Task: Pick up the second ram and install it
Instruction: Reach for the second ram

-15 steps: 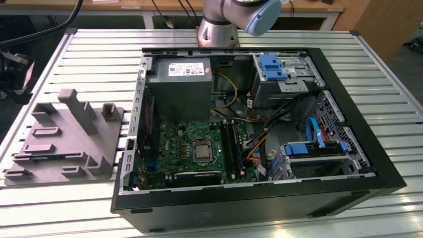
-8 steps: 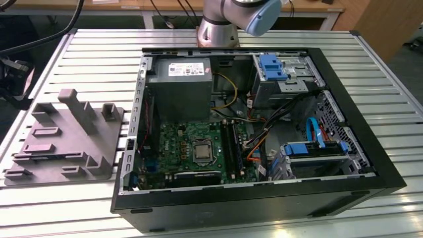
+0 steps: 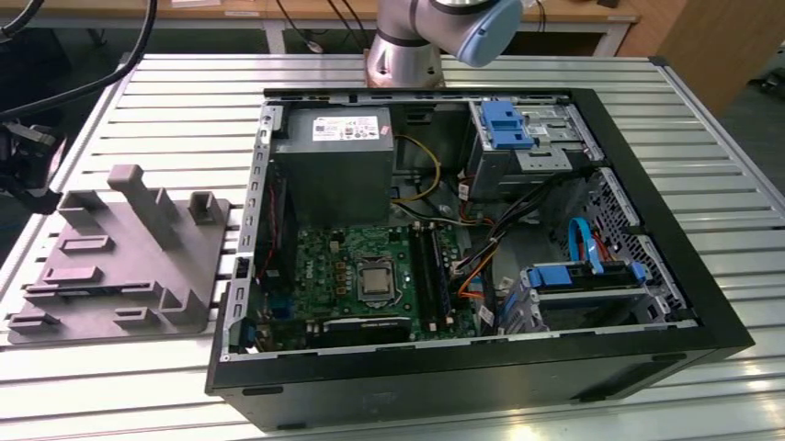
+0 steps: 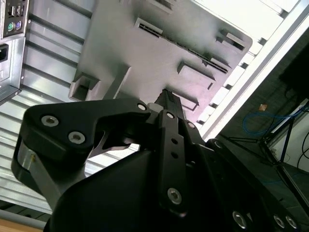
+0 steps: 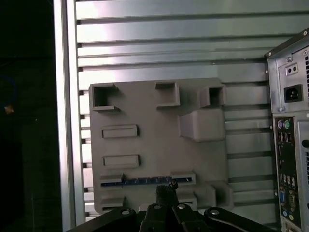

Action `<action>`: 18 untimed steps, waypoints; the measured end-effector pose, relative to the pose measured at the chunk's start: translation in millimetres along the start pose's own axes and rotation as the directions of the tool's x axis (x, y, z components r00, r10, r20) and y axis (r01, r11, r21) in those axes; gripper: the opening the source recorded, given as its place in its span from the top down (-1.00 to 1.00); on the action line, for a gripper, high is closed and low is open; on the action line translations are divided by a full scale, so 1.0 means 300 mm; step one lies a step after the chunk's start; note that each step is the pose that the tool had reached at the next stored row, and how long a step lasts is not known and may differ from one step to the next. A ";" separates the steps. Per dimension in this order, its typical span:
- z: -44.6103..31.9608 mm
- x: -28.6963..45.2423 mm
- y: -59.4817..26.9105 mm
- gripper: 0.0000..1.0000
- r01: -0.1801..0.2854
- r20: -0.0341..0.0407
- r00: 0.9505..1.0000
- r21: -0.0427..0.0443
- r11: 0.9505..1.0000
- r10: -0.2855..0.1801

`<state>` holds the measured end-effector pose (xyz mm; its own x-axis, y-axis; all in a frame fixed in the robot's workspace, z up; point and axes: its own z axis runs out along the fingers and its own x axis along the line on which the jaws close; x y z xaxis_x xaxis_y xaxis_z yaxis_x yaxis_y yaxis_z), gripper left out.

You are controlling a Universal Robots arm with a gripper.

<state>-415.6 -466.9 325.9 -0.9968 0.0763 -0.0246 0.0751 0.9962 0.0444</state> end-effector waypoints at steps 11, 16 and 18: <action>0.025 0.001 -0.032 0.80 0.000 0.000 1.000 0.000 1.000 0.000; 0.032 0.000 -0.048 0.80 0.000 0.000 1.000 0.000 1.000 0.000; 0.036 0.000 -0.052 0.80 0.000 0.000 1.000 0.000 1.000 0.000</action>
<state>-416.4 -482.0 314.4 -0.9968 0.0762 -0.0247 0.0751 0.9962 0.0444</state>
